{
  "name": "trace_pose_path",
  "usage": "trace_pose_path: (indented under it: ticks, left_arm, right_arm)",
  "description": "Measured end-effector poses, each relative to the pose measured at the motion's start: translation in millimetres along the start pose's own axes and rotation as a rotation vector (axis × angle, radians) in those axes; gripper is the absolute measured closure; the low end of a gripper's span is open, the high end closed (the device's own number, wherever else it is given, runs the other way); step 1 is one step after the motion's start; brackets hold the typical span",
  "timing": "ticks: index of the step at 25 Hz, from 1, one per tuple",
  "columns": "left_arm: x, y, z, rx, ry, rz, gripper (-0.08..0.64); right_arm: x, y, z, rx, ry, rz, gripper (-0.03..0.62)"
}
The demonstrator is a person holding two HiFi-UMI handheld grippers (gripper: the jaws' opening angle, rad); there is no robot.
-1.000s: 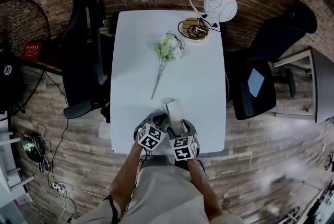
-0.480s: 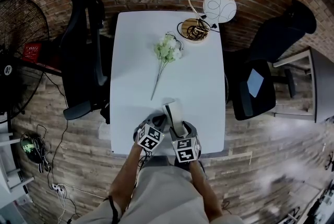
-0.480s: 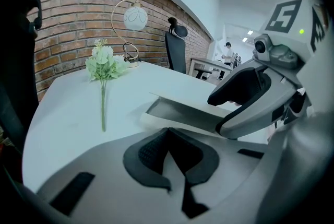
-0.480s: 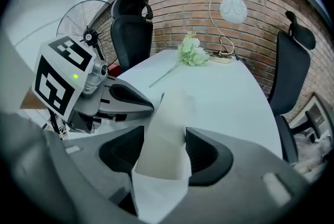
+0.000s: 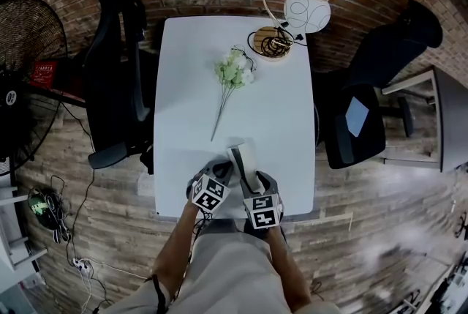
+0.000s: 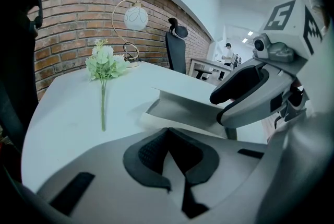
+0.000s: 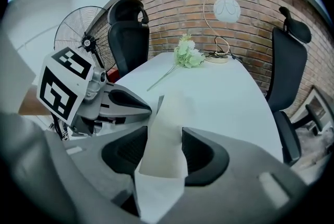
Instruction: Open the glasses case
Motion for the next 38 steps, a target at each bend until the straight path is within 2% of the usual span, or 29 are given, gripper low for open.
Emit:
trace_pose_path:
  ticks: [15, 38]
  left_arm:
    - [0, 0, 1, 0.007, -0.005, -0.002, 0.555]
    - [-1, -1, 1, 0.006, -0.004, -0.004, 0.555]
  right_arm:
    - [6, 1, 14, -0.032, 0.009, 0.036, 0.457]
    - [10, -1, 33, -0.112, 0.037, 0.064, 0.523]
Point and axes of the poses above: the fingertips, and each gripper's own axes: x backward along the fingers, z to its right, y out of its underside, the point moved 10 cm from there along x, backward along the fingers, and after that the axes turned 15 degrees about -x, right-handed, at the moved point
